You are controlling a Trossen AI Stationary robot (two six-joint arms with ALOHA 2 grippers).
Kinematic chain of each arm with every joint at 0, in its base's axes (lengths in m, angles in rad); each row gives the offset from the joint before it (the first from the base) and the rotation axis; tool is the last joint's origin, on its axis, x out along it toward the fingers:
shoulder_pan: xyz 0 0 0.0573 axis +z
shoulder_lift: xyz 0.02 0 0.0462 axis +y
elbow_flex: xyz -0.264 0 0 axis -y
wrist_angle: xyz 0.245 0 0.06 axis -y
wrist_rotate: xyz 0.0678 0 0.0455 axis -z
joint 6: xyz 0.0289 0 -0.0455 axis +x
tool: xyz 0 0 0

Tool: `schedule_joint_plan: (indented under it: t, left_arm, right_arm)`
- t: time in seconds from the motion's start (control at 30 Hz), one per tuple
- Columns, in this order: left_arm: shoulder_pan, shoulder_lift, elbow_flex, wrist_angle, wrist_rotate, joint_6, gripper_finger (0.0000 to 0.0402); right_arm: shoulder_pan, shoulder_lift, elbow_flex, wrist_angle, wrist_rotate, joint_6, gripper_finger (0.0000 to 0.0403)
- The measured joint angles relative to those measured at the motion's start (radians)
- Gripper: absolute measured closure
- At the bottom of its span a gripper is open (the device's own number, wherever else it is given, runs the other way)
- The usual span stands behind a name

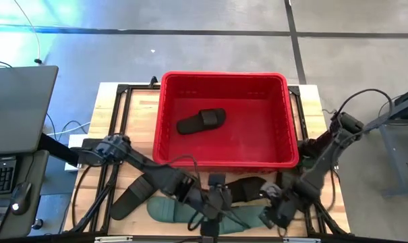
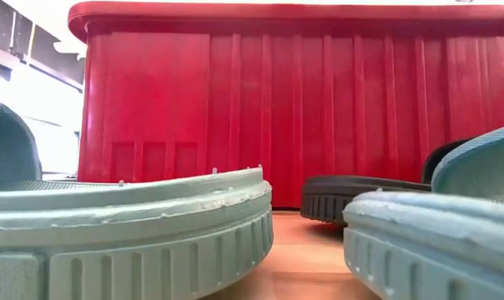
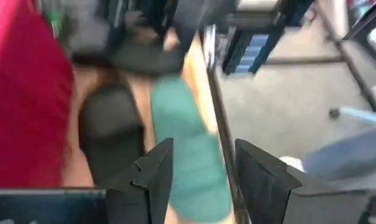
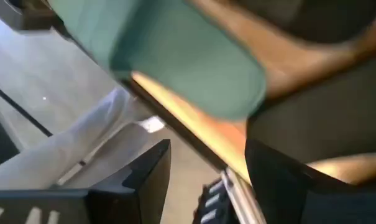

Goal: Pick and place slides into bin
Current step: Put the black slide into the red bin

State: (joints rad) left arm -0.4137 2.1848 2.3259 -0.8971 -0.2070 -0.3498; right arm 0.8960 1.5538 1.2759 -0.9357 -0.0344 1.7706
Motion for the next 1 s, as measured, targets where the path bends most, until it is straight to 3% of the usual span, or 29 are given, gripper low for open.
schedule_joint_plan:
  t: [0.1, 0.27, 0.4, 0.67, 1.0]
  left_arm:
    - [-0.001, 0.053, 0.006, 0.115, 0.000, -0.080, 0.0247]
    - [-0.006, 0.114, 0.001, 0.114, -0.018, -0.158, 0.0247]
    - [0.000, 0.161, 0.004, 0.161, -0.039, -0.202, 0.0247]
    - [0.042, 0.260, 0.004, 0.333, -0.020, -0.262, 0.0247]
    - [0.097, 0.321, 0.004, 0.380, 0.016, -0.341, 0.0247]
  right_arm:
    - [0.087, 0.010, 0.000, -0.043, 0.016, 0.111, 0.0206]
    - [0.215, 0.013, 0.000, -0.034, 0.019, 0.299, 0.0206]
    - [0.324, 0.012, 0.000, 0.004, 0.122, 0.420, 0.0206]
    - [0.411, 0.012, 0.000, 0.064, 0.412, 0.426, 0.0206]
    - [0.388, 0.012, 0.000, 0.068, 0.437, 0.368, 0.0206]
